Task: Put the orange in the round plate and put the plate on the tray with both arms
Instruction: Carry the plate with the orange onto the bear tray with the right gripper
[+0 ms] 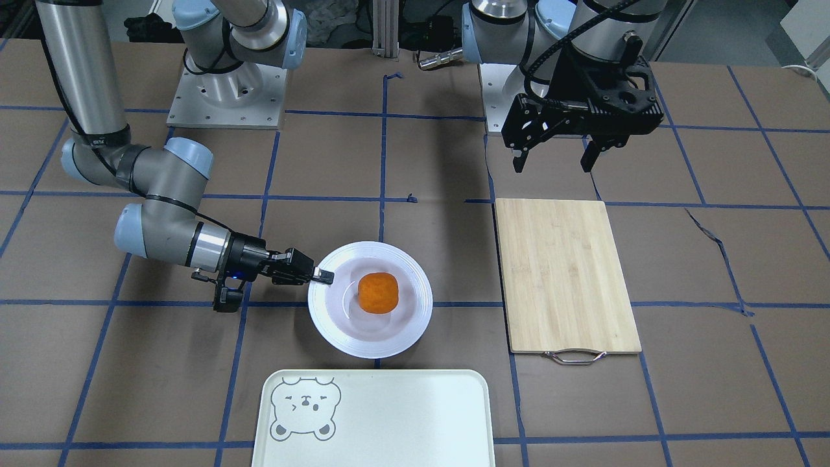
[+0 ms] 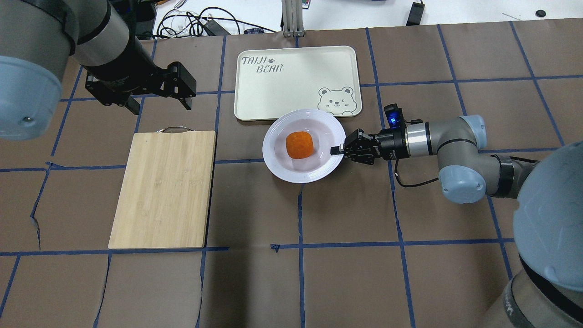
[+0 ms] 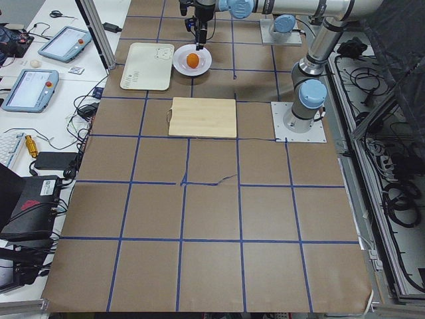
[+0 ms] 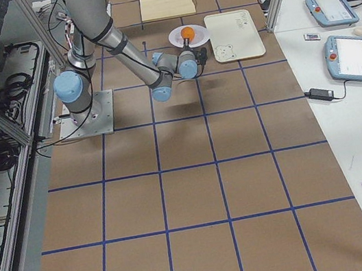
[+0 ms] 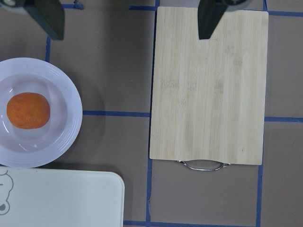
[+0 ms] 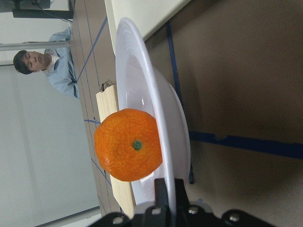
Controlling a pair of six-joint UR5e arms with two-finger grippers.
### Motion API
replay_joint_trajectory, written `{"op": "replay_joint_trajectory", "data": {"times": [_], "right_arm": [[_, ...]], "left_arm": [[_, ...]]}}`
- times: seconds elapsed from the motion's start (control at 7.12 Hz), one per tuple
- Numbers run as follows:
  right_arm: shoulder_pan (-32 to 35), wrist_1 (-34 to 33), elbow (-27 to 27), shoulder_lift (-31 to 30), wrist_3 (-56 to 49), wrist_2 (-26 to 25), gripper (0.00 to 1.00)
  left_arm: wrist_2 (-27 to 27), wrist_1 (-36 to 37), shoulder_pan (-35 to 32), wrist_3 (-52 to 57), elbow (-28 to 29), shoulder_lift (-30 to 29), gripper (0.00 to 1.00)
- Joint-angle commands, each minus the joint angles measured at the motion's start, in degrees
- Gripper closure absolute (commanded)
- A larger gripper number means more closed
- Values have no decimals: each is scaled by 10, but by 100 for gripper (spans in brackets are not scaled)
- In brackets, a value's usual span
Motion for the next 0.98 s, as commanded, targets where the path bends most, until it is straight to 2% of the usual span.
{"op": "replay_joint_trajectory", "data": {"times": [0.0,0.14,0.42,0.7,0.84], "right_arm": [[0,0,-89,-1,100,20,100],[1,0,-150,32,142,23,100],[2,0,-274,118,145,23,100],[3,0,-322,167,145,24,100],[4,-2,-324,175,142,24,100]], "left_arm": [[0,-1,-1,0,0,1,0],[-1,-1,0,0,0,1,0],[-1,-1,0,0,0,1,0],[0,-1,0,0,-1,1,0],[0,-1,0,0,-1,2,0]]}}
